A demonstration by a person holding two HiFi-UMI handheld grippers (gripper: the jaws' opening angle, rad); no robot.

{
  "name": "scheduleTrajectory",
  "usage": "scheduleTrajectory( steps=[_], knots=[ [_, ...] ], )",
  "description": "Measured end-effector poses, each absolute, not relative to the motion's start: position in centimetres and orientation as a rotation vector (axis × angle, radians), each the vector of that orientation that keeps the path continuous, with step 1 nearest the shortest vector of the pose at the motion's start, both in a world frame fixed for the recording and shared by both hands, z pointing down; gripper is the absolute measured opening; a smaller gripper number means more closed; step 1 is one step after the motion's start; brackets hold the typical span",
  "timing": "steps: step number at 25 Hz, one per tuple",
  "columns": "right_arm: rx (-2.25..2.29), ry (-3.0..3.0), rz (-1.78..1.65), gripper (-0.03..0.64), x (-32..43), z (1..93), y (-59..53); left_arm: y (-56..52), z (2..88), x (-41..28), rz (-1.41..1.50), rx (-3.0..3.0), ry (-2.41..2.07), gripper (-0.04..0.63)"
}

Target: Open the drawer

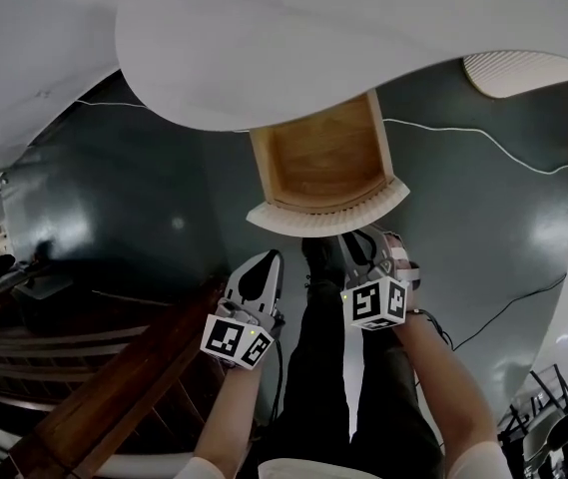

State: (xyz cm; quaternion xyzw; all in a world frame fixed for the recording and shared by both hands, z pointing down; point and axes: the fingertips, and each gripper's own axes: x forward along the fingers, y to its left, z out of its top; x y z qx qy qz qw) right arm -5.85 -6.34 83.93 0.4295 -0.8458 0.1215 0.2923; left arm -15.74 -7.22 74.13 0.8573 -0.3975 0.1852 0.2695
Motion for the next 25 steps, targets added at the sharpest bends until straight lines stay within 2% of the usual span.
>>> scheduleTrajectory(
  steps=[16,25],
  knots=[
    [1.308,-2.229,0.488,0.054,1.0,69.7,-4.9,-5.4,60.4,-11.6,0.463,2.349,-1.044,0.005],
    [1.393,-2.225,0.607,0.049,1.7,60.4,-2.3,-2.8,51.3,-13.2,0.528,2.361,-1.02,0.005]
  ],
)
